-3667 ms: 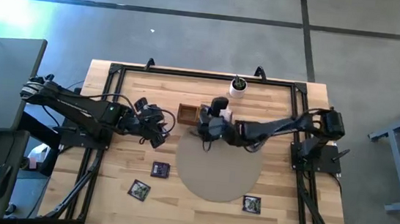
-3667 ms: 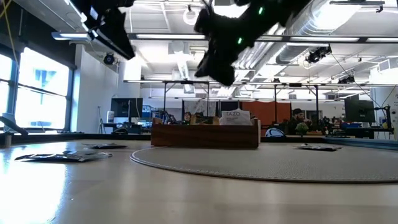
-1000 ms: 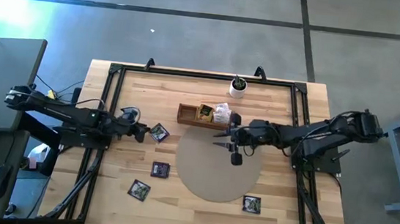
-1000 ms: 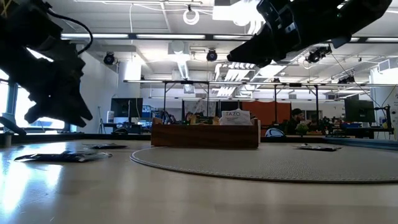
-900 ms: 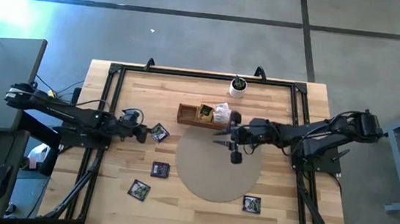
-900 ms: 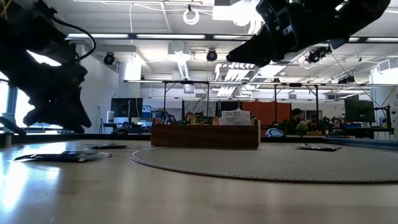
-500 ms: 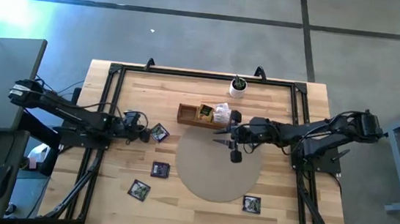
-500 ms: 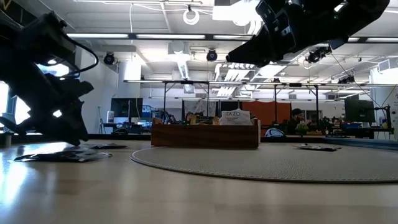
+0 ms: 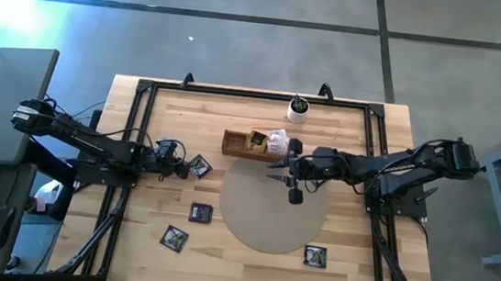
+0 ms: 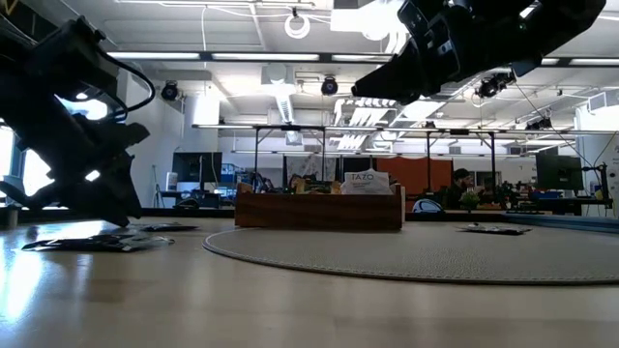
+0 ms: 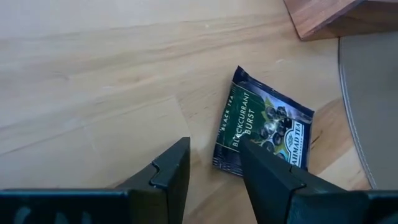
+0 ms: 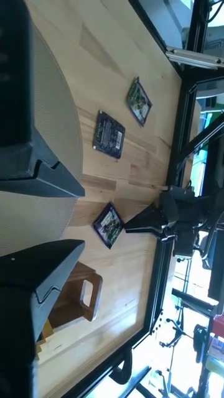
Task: Pick & Place Tea
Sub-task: Put the dark blue tea bag into the left section of the wooden organizer
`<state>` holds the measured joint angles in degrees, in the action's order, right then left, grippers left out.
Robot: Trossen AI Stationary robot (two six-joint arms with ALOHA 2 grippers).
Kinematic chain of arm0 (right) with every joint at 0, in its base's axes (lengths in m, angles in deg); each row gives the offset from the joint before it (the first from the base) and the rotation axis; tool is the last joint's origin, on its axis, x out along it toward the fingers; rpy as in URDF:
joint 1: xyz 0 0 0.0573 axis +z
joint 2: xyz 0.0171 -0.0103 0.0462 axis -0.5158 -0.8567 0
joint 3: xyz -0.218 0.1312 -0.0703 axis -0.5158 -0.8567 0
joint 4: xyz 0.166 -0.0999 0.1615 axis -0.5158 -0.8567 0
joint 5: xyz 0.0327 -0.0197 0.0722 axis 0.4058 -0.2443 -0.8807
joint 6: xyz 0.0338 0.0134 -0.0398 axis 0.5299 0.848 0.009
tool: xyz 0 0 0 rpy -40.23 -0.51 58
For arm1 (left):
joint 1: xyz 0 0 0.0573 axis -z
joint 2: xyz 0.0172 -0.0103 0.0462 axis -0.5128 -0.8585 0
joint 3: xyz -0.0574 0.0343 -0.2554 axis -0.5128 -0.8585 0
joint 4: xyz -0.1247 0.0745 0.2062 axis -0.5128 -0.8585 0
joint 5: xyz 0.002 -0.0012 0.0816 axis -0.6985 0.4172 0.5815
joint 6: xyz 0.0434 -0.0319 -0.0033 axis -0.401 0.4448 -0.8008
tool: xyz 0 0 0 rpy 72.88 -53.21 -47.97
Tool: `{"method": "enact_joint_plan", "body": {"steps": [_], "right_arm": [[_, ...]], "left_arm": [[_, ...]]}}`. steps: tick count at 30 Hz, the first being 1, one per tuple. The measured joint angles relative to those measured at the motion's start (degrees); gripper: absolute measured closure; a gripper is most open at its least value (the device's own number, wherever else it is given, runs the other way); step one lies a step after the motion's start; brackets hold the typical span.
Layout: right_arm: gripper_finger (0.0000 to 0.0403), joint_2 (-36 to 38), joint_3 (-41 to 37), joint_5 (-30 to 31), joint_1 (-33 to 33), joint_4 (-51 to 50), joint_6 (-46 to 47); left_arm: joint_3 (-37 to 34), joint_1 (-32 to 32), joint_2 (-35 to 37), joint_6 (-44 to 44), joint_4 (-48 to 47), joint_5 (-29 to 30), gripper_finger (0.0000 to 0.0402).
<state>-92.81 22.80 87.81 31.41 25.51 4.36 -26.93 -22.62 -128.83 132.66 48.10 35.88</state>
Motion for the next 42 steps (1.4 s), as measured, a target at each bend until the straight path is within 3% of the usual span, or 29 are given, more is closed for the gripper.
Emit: {"method": "enact_joint_plan", "body": {"steps": [16,25,29,36,42], "right_arm": [[0.0286,0.0,0.02,0.0,0.04,0.0,1.57],[0.0286,0.0,0.02,0.0,0.04,0.33,1.58],[0.0286,0.0,0.02,0.0,0.04,0.44,1.57],[0.0286,0.0,0.02,0.01,0.05,0.44,1.6],[0.0286,0.0,0.02,0.0,0.06,0.44,1.6]], "left_arm": [[-0.04,0.02,-0.19,0.19,2.78,-3.25,0.0262],[0.2,0.07,-5.37,2.63,5.82,-1.74,0.0265],[0.22,0.08,-7.4,2.75,6.79,0.0,0.0295],[0.09,0.04,-8.17,2.72,6.13,0.99,0.0389],[0.04,0.07,-8.2,2.29,6.24,1.3,0.0394]]}}
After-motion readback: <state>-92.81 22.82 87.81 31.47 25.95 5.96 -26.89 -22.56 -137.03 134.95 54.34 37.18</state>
